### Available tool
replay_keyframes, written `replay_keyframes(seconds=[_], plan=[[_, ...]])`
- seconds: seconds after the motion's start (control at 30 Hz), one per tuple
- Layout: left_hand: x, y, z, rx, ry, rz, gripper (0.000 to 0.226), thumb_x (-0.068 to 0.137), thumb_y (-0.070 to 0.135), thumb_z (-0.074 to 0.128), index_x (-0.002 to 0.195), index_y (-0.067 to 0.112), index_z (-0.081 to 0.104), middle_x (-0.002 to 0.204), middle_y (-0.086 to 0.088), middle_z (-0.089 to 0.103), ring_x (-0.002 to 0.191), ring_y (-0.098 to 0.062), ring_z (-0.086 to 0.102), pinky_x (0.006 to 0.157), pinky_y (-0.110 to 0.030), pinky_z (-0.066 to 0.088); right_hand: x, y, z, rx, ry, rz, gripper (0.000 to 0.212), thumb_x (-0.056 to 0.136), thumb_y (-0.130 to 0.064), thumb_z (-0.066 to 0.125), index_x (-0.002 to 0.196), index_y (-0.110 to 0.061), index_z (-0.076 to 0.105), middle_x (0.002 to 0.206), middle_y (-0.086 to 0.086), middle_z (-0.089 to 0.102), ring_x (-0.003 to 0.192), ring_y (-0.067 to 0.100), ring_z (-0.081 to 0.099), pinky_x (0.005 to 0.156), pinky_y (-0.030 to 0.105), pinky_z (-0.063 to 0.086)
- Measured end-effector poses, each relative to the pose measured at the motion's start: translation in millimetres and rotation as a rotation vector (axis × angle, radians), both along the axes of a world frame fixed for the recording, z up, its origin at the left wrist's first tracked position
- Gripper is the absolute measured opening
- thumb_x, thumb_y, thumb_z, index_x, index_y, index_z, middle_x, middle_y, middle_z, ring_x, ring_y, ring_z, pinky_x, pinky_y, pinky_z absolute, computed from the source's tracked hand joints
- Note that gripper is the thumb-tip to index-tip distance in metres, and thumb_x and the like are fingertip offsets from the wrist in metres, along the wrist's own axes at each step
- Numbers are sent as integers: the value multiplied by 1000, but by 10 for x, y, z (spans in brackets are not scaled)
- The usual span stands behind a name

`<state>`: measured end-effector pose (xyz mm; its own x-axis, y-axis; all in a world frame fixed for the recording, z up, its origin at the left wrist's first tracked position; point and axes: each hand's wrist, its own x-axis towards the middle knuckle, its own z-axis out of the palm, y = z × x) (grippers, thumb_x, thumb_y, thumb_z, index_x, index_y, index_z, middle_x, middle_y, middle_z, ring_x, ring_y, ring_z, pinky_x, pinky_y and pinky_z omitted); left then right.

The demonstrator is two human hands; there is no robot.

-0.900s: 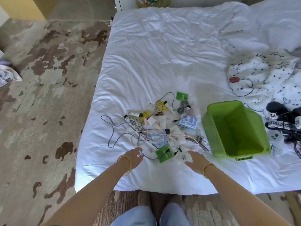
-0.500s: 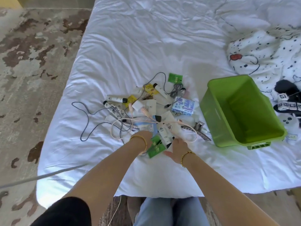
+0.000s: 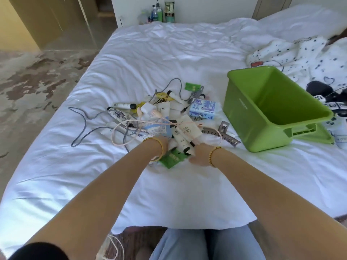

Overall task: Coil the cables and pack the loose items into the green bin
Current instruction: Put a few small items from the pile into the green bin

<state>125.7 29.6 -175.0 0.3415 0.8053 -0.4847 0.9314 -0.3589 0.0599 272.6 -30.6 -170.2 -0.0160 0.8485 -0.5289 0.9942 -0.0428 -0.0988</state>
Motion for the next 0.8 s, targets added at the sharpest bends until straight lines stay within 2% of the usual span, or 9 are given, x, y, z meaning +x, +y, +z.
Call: replay_keyframes(seconds=[0.17, 0.27, 0.3, 0.37, 0.43, 0.53, 0.63, 0.73, 0.8], plan=[[-3, -272, -18, -24, 50, 134, 64, 86, 47, 55, 129, 1, 47, 126, -16, 56, 113, -32, 55, 94, -39, 47, 27, -308, -32, 100, -48, 13, 35, 99, -17, 38, 127, 0, 46, 130, 16, 52, 119, 29, 51, 96, 34, 42], [107, -376, 7, -19, -15, 191, 59, 87, 40, 59, 129, 2, 45, 126, -17, 56, 114, -31, 56, 94, -38, 47, 87, -374, -46, 176, 3, -8, 22, 98, -11, 37, 110, 1, 52, 111, 17, 57, 115, 27, 52, 90, 33, 42], [128, -390, 43, -6, -24, 163, 47, 90, 36, 56, 123, 3, 51, 116, -16, 60, 106, -29, 59, 89, -36, 48, 102, -396, -31, 200, 24, -31, 20, 98, -10, 37, 104, 1, 53, 105, 17, 57, 113, 26, 53, 87, 32, 42], [151, -392, 194, 39, -42, 128, 21, 94, 27, 49, 89, 8, 57, 79, -11, 56, 70, -21, 55, 66, -30, 46, 138, -431, 36, 256, 108, -88, 25, 97, -8, 37, 118, -1, 50, 117, 17, 58, 114, 29, 53, 89, 33, 43], [168, -359, 390, 106, -103, 149, 22, 93, 17, 48, 77, 3, 56, 68, -11, 50, 63, -24, 52, 59, -30, 43, 188, -438, 156, 346, 211, -148, 35, 97, -9, 38, 132, -7, 43, 129, 16, 54, 119, 30, 51, 93, 33, 42], [216, -330, 686, 231, -348, 243, 17, 95, 17, 47, 103, 4, 54, 83, -12, 54, 86, -30, 53, 74, -35, 41, 285, -436, 378, 516, 384, -285, 43, 96, -16, 44, 138, -9, 39, 134, 17, 50, 122, 30, 48, 95, 32, 41], [383, -301, 952, 359, -695, 368, 11, 96, 20, 47, 93, 12, 40, 85, -9, 46, 84, -23, 44, 74, -31, 38, 421, -474, 661, 738, 641, -442, 30, 93, -20, 49, 117, -4, 57, 109, 19, 61, 103, 31, 54, 83, 33, 43], [754, -269, 1200, 351, -1018, 461, 14, 96, 15, 47, 94, 10, 35, 99, -13, 47, 80, -28, 51, 62, -24, 51, 673, -585, 1011, 1052, 817, -562, 22, 94, -24, 48, 91, -7, 61, 79, 4, 57, 73, 19, 50, 67, 27, 42], [1093, -275, 1338, 217, -1195, 516, 12, 96, 13, 46, 97, 10, 34, 107, -16, 47, 78, -38, 61, 39, -29, 53, 930, -638, 1217, 1220, 925, -724, 26, 97, -25, 41, 74, -16, 49, 65, -5, 48, 59, 11, 44, 53, 18, 36]])
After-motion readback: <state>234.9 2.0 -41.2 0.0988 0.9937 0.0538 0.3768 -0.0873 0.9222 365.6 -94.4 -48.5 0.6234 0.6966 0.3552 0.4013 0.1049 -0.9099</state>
